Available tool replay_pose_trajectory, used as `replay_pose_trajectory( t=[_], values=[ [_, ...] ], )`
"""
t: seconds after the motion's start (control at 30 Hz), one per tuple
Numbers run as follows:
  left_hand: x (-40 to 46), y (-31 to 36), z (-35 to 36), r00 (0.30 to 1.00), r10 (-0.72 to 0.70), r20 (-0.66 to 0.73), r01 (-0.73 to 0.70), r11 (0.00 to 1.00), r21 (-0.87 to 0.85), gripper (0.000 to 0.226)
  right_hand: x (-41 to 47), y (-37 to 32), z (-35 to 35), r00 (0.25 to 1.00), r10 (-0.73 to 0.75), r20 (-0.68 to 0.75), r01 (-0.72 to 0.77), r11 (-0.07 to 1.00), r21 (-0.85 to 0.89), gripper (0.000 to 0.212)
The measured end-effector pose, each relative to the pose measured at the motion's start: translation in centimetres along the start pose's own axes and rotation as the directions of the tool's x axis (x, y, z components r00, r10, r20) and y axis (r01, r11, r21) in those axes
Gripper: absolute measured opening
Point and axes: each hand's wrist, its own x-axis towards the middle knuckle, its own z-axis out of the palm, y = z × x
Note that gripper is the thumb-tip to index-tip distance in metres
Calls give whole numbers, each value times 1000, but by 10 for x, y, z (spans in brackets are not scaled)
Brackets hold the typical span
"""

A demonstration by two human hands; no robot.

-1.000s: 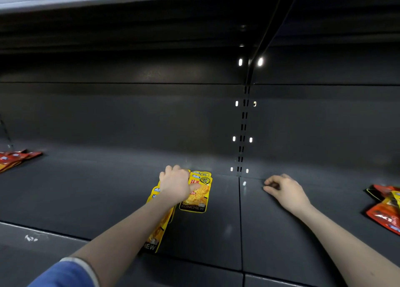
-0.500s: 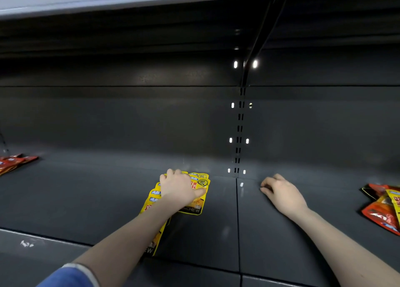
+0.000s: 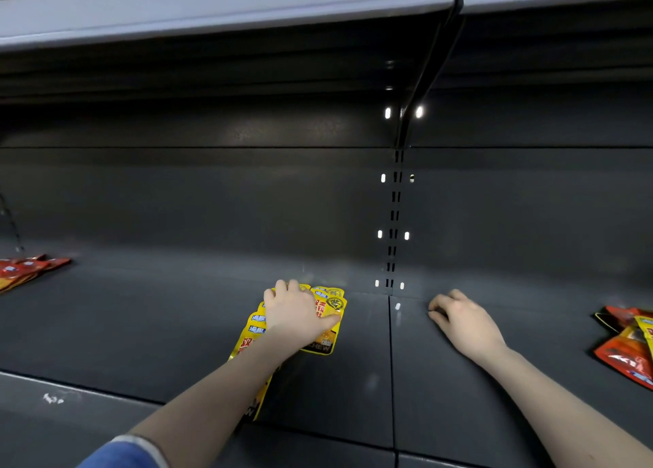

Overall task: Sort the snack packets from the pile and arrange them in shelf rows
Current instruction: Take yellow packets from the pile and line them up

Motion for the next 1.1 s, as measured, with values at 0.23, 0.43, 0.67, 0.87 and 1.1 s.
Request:
replay_pose_trajectory(
  t=[0.23,0.43,0.67,0.87,1.1],
  values=[
    [-3,7,8,999,28,-17,-25,992,127,75,0,0,-1,1000,-5,2,5,1000,-2,24],
    [-4,9,7,999,27,-27,-23,993,116,71,-1,2,-5,999,-22,35,23,1000,-11,23],
    [-17,33,-15,987,69,-144,-76,996,-46,55,-22,17,-28,999,-27,18,29,996,-79,26],
    [-43,76,-29,971,153,-182,-181,972,-149,55,-61,48,-59,1000,2,-11,-4,971,-240,30],
    [-54,110,-39,951,271,-146,-296,936,-191,55,-100,78,-89,988,132,-79,-151,928,-340,32]
  ],
)
